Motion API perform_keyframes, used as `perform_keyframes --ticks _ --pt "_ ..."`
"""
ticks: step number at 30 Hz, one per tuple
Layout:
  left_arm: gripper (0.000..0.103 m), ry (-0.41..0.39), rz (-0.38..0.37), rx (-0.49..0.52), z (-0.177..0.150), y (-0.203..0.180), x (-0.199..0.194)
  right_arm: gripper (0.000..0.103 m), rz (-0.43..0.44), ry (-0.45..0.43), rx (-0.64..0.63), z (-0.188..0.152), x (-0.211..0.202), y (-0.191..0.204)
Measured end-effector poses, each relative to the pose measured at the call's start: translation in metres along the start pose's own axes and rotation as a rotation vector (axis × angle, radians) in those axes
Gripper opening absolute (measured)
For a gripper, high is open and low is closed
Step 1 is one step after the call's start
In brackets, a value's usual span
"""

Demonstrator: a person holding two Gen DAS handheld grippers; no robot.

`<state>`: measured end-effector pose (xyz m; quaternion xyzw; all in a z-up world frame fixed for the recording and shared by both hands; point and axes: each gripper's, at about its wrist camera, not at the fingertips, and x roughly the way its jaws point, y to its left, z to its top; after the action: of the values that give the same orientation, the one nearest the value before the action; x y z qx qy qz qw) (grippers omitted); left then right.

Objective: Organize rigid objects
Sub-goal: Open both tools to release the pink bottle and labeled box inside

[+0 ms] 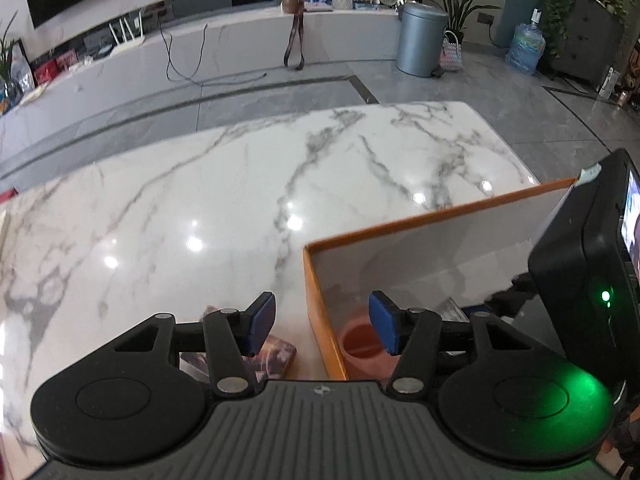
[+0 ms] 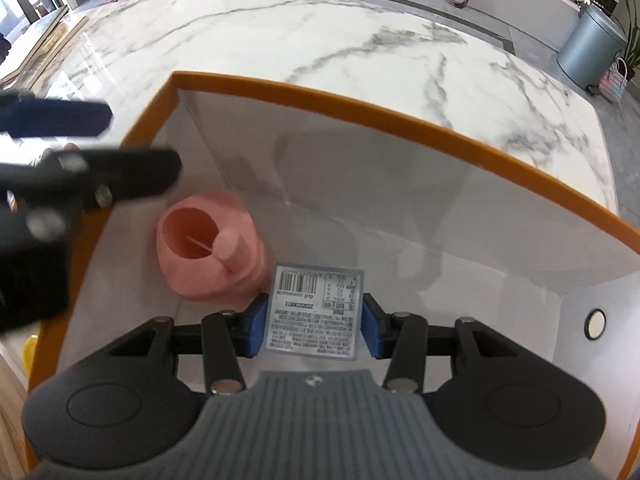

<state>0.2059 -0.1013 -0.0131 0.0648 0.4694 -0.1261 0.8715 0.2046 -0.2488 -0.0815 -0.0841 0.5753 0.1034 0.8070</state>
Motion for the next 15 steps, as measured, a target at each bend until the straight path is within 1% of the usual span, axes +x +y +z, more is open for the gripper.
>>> perform_keyframes --ticks 11,13,15 --pt "0.062 0.014 -0.021 0.001 -0.010 0.001 0.003 0.048 -0.048 0.016 -0.027 0.006 0.009 0.006" --pt "0.062 0.008 -0.024 -0.001 -0.011 0.001 0.001 0.052 -0.058 0.006 -0.037 0.008 0.008 0.008" --pt "0.062 0.006 -0.024 -0.003 -0.012 0.002 0.001 0.053 -0.070 -0.001 -0.049 0.008 0.004 0.010"
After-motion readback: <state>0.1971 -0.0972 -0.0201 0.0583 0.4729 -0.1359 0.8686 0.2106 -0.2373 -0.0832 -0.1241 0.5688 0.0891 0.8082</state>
